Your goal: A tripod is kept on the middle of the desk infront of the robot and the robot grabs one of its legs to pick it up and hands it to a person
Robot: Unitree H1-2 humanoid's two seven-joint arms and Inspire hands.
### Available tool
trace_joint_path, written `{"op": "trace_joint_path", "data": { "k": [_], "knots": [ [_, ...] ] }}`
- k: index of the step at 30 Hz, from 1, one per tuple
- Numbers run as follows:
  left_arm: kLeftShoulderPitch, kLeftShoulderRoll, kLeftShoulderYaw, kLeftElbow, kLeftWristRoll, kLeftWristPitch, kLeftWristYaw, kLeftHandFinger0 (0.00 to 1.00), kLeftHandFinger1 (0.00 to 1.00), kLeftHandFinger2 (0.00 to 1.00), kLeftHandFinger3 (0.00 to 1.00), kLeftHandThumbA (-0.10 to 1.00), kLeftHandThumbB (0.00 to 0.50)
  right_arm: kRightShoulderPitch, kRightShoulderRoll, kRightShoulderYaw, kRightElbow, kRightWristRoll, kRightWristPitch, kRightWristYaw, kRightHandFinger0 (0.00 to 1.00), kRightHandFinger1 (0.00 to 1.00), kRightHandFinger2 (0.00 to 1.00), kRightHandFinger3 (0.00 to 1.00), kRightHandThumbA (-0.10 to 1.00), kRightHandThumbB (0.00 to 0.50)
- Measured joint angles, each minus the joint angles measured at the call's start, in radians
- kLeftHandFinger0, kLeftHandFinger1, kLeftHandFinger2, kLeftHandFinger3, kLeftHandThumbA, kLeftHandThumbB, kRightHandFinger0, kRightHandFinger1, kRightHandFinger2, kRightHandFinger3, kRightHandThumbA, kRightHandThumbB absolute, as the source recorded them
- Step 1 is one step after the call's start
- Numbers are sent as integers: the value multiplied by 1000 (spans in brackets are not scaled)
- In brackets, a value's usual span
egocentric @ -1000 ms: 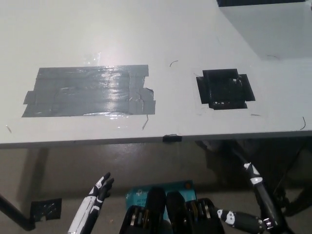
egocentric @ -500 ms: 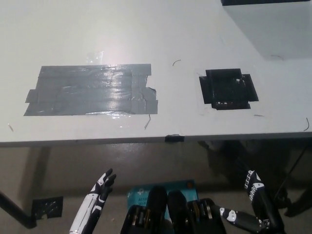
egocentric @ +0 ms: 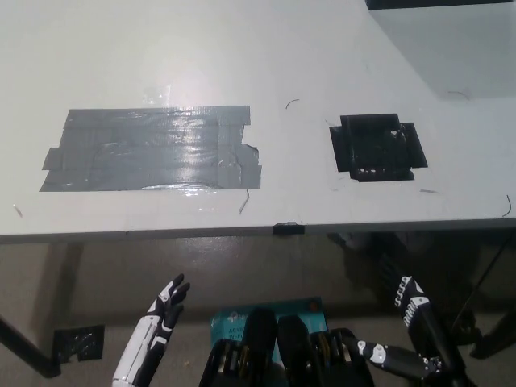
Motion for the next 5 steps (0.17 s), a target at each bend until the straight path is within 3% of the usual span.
{"op": "trace_joint_path", "data": {
  "k": [5],
  "knots": [
    [-1, 0, 7, -4, 8, 2, 0, 1000, 1000, 1000, 1000, 1000, 173, -7, 0, -1, 1, -3, 0, 14, 1000, 1000, 1000, 1000, 990, 225]
  ]
}}
